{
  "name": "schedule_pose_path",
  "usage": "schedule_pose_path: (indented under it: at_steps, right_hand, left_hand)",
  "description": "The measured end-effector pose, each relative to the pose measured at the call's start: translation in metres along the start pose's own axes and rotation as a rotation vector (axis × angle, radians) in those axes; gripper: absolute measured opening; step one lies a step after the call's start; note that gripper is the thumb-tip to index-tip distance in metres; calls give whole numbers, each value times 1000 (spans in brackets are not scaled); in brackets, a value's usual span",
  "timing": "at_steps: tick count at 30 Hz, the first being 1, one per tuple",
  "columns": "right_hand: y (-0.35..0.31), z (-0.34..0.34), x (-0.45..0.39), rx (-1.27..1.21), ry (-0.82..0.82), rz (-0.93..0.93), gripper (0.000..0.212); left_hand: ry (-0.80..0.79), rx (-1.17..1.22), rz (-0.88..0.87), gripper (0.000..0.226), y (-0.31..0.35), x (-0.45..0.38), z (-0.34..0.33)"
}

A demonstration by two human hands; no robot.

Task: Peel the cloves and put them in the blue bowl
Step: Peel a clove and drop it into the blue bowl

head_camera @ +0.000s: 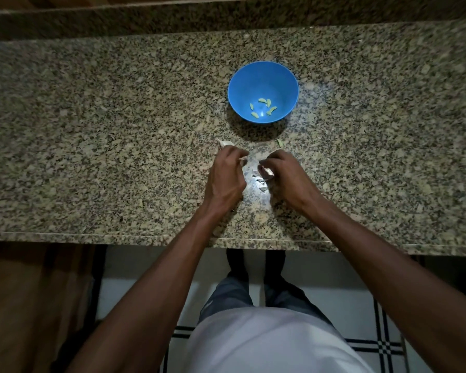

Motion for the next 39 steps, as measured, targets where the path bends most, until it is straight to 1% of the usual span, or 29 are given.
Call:
schedule_pose_path:
  at_steps: [2, 4, 6, 8, 10, 11, 13, 14, 15, 16, 18, 20, 22, 23, 25, 26, 28, 30, 31, 33, 34, 36, 37, 39]
  right_hand:
    - [11, 8, 8, -22, 72, -82, 36]
    - [12, 5, 17, -49, 94, -166, 26]
    - [0, -5, 25, -47, 41, -184, 18]
    - [-12, -16, 28, -82, 12, -172, 20]
    - [-17, -18, 27, -126, 18, -185, 21]
    - [-17, -15, 27, -147, 40, -205, 18]
    - [-10, -7, 28, -197, 52, -252, 2]
    - [-7, -5, 27, -205, 50, -269, 16]
    - [-4, -3, 28, -206, 14, -269, 29]
    - [-3, -5, 27, -199, -28, -271, 38]
    - [-8, -11, 25, -152, -77, -253, 40]
    - [-14, -18, 23, -74, -32, -196, 29]
    - [-18, -21, 22, -39, 41, -144, 14]
    - [-17, -23, 21, -38, 72, -128, 11]
    - [-15, -22, 18, -47, 110, -108, 12]
    - [-13, -20, 16, -61, 126, -103, 12]
    - [-9, -14, 13, -96, 163, -102, 15]
    - [-3, -7, 11, -121, 209, -117, 17]
    - [0, -4, 12, -132, 225, -128, 19]
    - [5, -1, 14, -156, 209, -171, 25]
    - [6, -1, 15, -166, 173, -196, 31]
    - [3, -5, 15, -160, 102, -211, 41]
    - [1, -8, 14, -149, 93, -198, 42]
    - [-6, -10, 10, -144, 112, -179, 33]
  left_hand:
    - [-115, -90, -52, 51, 3, -8, -10]
    - [-209, -221, -87, 64, 6, -14, -17]
    - [-252, -301, -109, 63, 6, -14, -22]
    - [-288, -252, -115, 59, 3, -5, -25]
    - [-281, -138, -109, 54, -2, 5, -21]
    - [-251, -85, -85, 53, -5, 10, -18]
    - [-178, -44, -4, 52, -11, 15, -8]
    - [-158, -53, 26, 54, -11, 16, -3]
    - [-168, -64, 41, 57, -10, 15, 0]
    - [-210, -71, 44, 62, -8, 14, 2]
    - [-349, -85, 37, 73, -2, 12, 1]
    - [-441, -122, 10, 77, 4, 10, -2]
    - [-415, -137, -37, 67, 6, 9, -5]
    - [-382, -125, -53, 59, 7, 10, -5]
    - [-321, -71, -58, 47, 5, 13, -5]
    - [-297, -32, -44, 44, 4, 14, -5]
    - [-244, 31, -7, 45, -1, 16, -3]
    - [-212, 8, 16, 50, -6, 17, -1]
    - [-225, -19, 26, 56, -9, 16, -1]
    - [-281, -53, 41, 68, -13, 13, -2]
    - [-296, -58, 37, 69, -12, 13, -3]
    - [-273, -58, 0, 58, -7, 11, -5]
    - [-253, -60, -14, 52, -3, 10, -5]
    - [-226, -65, -8, 45, 3, 8, -6]
Point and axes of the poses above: each hand's wrist, its own x-axis away from the middle knuckle, its own z-axis out of the back of the hand, y = z × x, the point moved 2 cm from there along -x, towards the middle knuckle, and after that the axes turned 1 degree about z, right-handed, at the moved point
